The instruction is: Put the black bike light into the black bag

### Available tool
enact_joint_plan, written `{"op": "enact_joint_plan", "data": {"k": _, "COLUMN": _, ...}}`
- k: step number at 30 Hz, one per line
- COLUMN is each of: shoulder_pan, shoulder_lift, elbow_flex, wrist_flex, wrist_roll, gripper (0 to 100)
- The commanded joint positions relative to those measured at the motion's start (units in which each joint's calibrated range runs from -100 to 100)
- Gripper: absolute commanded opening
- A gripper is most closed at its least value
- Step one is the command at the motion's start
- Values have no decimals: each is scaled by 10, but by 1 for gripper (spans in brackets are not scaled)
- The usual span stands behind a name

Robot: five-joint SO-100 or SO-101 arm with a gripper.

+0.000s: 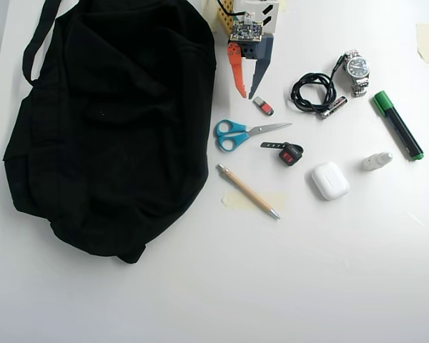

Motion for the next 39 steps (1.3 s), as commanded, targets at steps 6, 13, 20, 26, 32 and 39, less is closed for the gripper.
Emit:
{"op": "enact_joint_plan", "data": {"k": 6, "shoulder_pan": 2, "shoulder_lift": -14, "elbow_flex": 6, "wrist_flex": 3, "wrist_roll": 1, "gripper": 2}}
{"op": "enact_joint_plan", "data": {"k": 13, "shoulder_pan": -2, "shoulder_lift": -14, "elbow_flex": 6, "wrist_flex": 3, "wrist_roll": 0, "gripper": 2}}
{"op": "enact_joint_plan", "data": {"k": 20, "shoulder_pan": -3, "shoulder_lift": -14, "elbow_flex": 6, "wrist_flex": 3, "wrist_roll": 1, "gripper": 2}}
{"op": "enact_joint_plan", "data": {"k": 26, "shoulder_pan": -3, "shoulder_lift": -14, "elbow_flex": 6, "wrist_flex": 3, "wrist_roll": 1, "gripper": 2}}
{"op": "enact_joint_plan", "data": {"k": 32, "shoulder_pan": -5, "shoulder_lift": -14, "elbow_flex": 4, "wrist_flex": -11, "wrist_roll": 0, "gripper": 2}}
{"op": "enact_joint_plan", "data": {"k": 39, "shoulder_pan": -55, "shoulder_lift": -14, "elbow_flex": -70, "wrist_flex": -49, "wrist_roll": 2, "gripper": 2}}
